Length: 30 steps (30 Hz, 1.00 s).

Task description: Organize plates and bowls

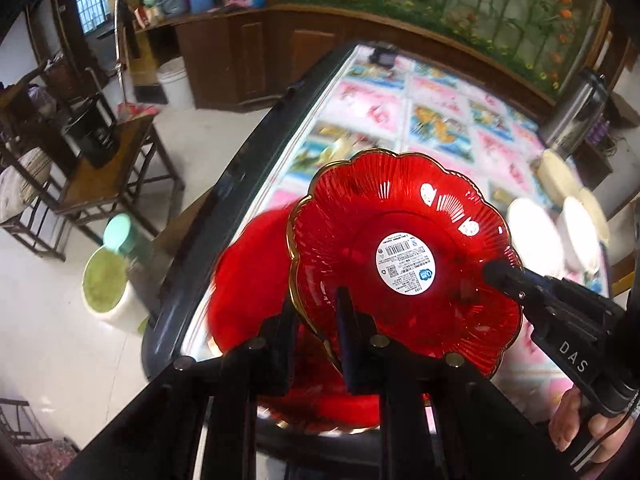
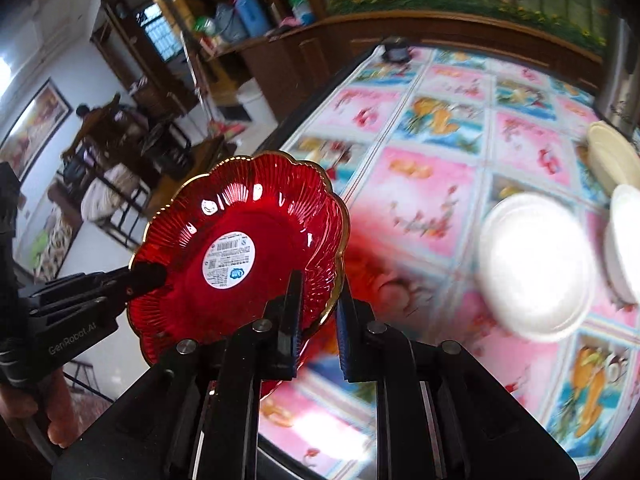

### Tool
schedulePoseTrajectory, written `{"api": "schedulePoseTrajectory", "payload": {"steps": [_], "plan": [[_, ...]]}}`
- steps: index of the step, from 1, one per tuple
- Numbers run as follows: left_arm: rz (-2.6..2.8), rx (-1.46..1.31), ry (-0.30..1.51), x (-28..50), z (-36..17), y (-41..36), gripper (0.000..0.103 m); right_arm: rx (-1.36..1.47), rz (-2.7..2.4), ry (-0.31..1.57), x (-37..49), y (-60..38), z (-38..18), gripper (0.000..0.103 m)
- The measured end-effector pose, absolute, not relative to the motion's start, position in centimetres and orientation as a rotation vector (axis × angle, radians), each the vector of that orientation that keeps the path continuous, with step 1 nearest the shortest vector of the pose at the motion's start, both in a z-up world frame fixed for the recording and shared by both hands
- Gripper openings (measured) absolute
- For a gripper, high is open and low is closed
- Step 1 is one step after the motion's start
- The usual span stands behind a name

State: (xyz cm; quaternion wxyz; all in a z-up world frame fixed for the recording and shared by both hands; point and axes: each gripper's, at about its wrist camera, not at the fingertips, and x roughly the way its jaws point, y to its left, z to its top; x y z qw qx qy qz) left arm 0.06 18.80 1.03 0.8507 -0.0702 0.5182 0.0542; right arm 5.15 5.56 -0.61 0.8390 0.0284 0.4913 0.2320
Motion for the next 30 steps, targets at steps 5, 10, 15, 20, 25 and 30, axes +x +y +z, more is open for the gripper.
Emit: {"api": "schedulePoseTrajectory", "payload": {"steps": [5, 10, 15, 20, 25, 30], "plan": [[0.134, -0.179, 1.155, -0.5, -1.4, 20.6, 0.017, 0.013, 0.513, 1.108, 4.5, 7.8, -3.4, 0.014], [0.149, -0.185, 1.191, -1.2, -2.8, 22.1, 0.017, -0.033, 0.516, 1.15, 4.3, 9.7, -5.1, 0.014], [0.159, -0.187, 1.237, -0.8, -4.5, 23.0, 0.018, -0.067, 0.514, 1.193, 4.6, 10.9, -6.4, 0.015], [0.157, -0.18, 1.239, -0.4, -4.8, 23.4, 0.02, -0.104, 0.497, 1.193, 4.9, 11.6, -6.7, 0.015], [0.172, -0.093, 1.23, -0.3, -4.7, 22.8, 0.024, -0.13, 0.484, 1.209, 5.0, 12.1, -6.6, 0.018], [0.281, 0.178, 1.109, -1.1, -3.7, 20.6, 0.028, -0.272, 0.459, 1.166, 4.5, 13.4, -6.4, 0.019]]}}
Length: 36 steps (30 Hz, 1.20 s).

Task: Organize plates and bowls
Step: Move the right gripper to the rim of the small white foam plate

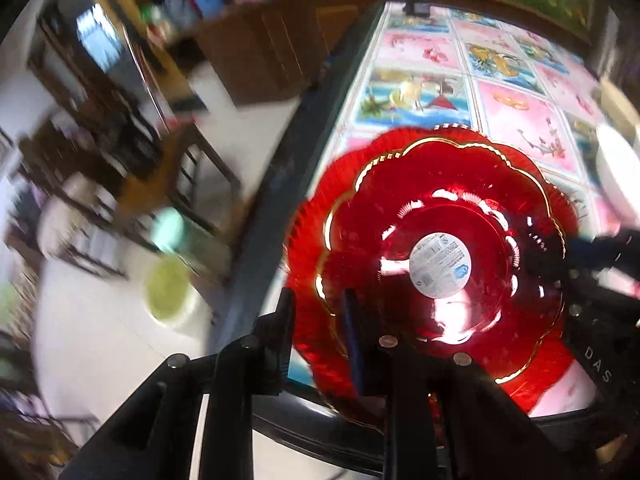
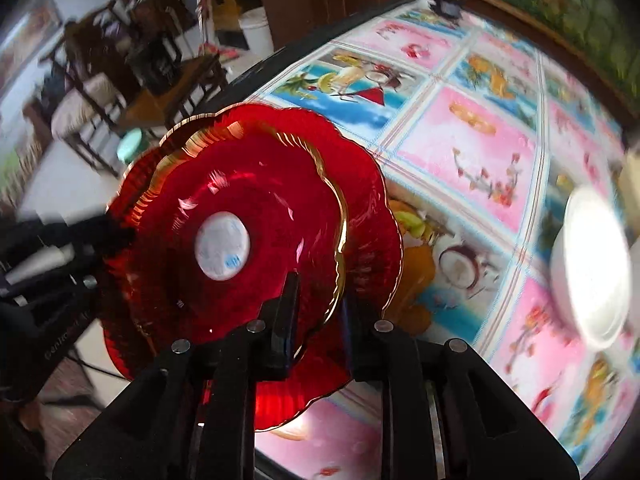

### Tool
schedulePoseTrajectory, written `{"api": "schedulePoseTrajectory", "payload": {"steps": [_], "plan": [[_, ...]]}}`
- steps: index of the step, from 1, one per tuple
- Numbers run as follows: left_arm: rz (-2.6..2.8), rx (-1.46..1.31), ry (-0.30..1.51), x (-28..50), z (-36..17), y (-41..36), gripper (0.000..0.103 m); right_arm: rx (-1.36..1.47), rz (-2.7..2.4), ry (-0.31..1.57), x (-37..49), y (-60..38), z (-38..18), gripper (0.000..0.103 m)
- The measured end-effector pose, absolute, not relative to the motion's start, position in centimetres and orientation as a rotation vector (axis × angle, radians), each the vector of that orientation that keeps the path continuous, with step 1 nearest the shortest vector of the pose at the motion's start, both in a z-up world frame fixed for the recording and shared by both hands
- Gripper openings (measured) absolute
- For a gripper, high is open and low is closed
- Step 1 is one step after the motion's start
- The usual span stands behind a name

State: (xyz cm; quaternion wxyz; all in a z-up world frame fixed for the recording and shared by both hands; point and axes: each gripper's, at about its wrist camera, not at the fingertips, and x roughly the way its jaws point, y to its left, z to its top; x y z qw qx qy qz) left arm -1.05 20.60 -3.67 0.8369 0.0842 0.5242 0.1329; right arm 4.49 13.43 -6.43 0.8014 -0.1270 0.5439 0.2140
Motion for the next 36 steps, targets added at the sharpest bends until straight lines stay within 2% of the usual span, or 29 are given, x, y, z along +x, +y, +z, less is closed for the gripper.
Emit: {"api": "schedulePoseTrajectory", "payload": {"steps": [3, 8, 10, 11, 12, 17, 22, 25, 28, 36], "plan": [[0.362, 0.245, 1.03, -1.8, -2.6, 20.6, 0.041, -0.37, 0.427, 1.077, 3.9, 13.6, -5.5, 0.019], [0.456, 0.198, 0.862, -4.3, 0.1, 20.9, 0.049, -0.267, 0.471, 0.954, 3.6, 10.1, -2.3, 0.019], [0.427, 0.134, 0.779, -5.8, 1.6, 19.6, 0.06, -0.149, 0.512, 0.884, 3.1, 7.1, -1.1, 0.02], [0.418, 0.122, 0.742, -6.4, 2.0, 18.7, 0.071, -0.1, 0.521, 0.844, 2.7, 5.5, -0.7, 0.02], [0.408, 0.118, 0.713, -6.8, 2.4, 17.8, 0.078, -0.053, 0.518, 0.799, 2.3, 3.5, -0.5, 0.02], [0.23, 0.16, 0.618, -7.5, 2.5, 10.7, 0.079, 0.075, 0.429, 0.739, 0.9, -3.9, -1.7, 0.02], [0.082, 0.147, 0.705, -4.1, 0.9, 6.3, 0.08, 0.185, 0.318, 0.74, -0.3, -11.2, -1.9, 0.02], [0.058, 0.14, 0.733, -2.0, 0.7, 4.3, 0.079, 0.246, 0.288, 0.735, -0.2, -14.3, -1.7, 0.026], [0.059, 0.128, 0.755, -0.4, 0.4, 2.4, 0.079, 0.326, 0.287, 0.719, -0.2, -16.5, -1.7, 0.039], [0.084, 0.144, 0.772, 0.9, -0.4, 0.0, 0.079, 0.387, 0.327, 0.709, 0.9, -18.2, -2.2, 0.04]]}}
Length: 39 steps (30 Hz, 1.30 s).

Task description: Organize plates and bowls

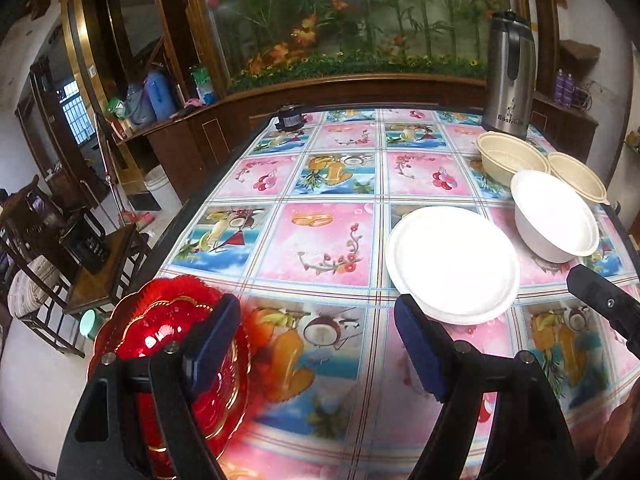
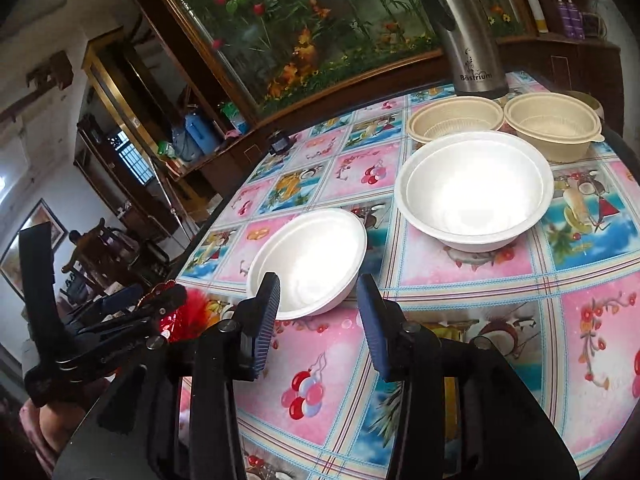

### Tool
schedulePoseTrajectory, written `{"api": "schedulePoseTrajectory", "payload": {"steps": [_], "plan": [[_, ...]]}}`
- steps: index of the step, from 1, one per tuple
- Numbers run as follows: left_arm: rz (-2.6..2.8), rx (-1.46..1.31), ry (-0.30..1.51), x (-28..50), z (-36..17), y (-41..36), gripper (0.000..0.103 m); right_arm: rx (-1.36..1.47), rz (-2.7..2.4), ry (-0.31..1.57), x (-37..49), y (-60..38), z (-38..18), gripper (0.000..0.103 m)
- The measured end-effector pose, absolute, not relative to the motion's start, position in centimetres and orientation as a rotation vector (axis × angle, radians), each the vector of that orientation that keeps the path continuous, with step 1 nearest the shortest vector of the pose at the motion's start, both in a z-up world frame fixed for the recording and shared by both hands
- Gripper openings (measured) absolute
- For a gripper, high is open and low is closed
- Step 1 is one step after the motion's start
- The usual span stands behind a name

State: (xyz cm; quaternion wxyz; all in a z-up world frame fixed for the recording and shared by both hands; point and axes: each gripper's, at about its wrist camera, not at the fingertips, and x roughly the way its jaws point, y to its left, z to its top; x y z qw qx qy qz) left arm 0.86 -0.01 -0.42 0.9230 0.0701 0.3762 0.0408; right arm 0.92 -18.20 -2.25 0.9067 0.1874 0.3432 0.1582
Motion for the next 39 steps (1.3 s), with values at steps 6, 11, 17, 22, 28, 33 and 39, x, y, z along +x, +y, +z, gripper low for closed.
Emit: {"api": "schedulePoseTrajectory", "payload": {"steps": [6, 11, 17, 22, 28, 33, 39], "plan": [[0.085, 0.151, 0.795, 2.4, -1.1, -0.3, 0.079, 0.407, 0.329, 0.713, 2.2, -18.5, -3.1, 0.04], [0.088, 0.144, 0.802, 3.4, -1.2, -0.2, 0.079, 0.418, 0.31, 0.712, 3.2, -18.7, -3.4, 0.04], [0.084, 0.14, 0.811, 4.3, -1.4, -0.2, 0.079, 0.435, 0.311, 0.72, 4.4, -18.8, -3.8, 0.04], [0.082, 0.134, 0.821, 5.1, -1.7, -0.3, 0.079, 0.437, 0.312, 0.743, 5.1, -18.6, -4.6, 0.04], [0.082, 0.132, 0.832, 5.9, -2.1, -0.6, 0.079, 0.461, 0.307, 0.761, 5.5, -19.0, -5.5, 0.04], [0.083, 0.13, 0.842, 6.5, -2.5, -0.9, 0.079, 0.457, 0.312, 0.771, 5.6, -18.8, -5.6, 0.04], [0.082, 0.127, 0.853, 7.0, -2.9, -1.2, 0.079, 0.461, 0.3, 0.785, 5.8, -18.7, -5.9, 0.04]]}}
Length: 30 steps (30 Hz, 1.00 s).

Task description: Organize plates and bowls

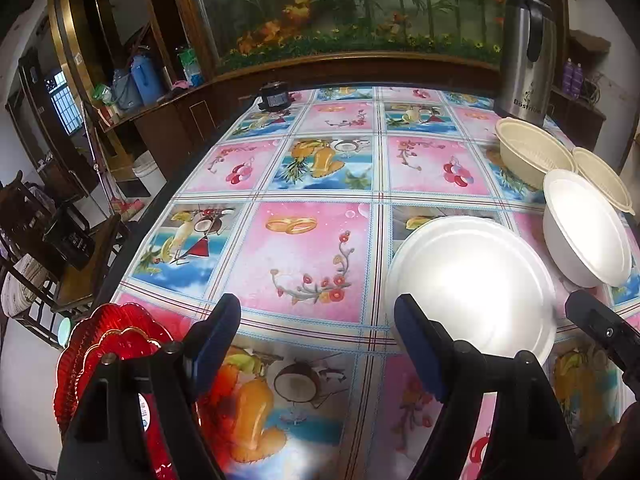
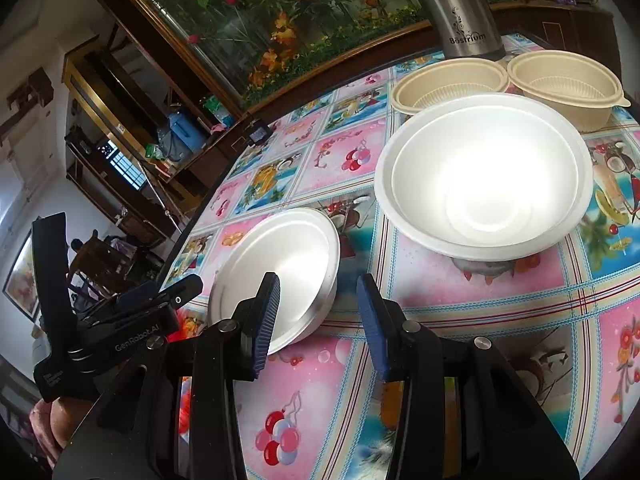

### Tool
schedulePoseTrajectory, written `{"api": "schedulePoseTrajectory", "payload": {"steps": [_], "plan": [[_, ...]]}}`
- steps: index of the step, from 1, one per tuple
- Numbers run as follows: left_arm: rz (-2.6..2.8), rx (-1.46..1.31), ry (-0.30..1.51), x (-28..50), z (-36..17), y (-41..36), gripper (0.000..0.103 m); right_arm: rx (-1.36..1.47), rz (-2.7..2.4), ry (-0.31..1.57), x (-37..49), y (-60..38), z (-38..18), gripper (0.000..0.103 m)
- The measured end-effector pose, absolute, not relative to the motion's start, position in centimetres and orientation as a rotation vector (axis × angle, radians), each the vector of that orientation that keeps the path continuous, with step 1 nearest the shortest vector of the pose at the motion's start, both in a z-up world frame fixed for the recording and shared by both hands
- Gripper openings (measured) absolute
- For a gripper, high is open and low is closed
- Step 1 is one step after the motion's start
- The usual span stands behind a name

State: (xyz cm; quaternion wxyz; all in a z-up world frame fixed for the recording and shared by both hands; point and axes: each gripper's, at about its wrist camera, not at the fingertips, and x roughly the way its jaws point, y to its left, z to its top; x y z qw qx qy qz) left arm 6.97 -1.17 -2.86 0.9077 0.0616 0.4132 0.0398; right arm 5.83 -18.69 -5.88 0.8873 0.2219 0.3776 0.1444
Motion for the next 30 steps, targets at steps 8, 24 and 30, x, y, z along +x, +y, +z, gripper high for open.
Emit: {"api": "schedulePoseTrajectory", "payload": {"steps": [8, 24, 30], "plan": [[0.077, 0.116, 0.867, 7.7, -3.4, -1.6, 0.079, 0.494, 0.271, 0.806, 6.6, -19.0, -6.4, 0.04], [0.074, 0.116, 0.884, 8.7, -4.2, -2.5, 0.079, 0.504, 0.271, 0.856, 7.4, -18.1, -7.2, 0.04], [0.069, 0.116, 0.889, 9.1, -4.6, -2.7, 0.079, 0.483, 0.254, 0.855, 7.4, -17.9, -7.2, 0.04]]}}
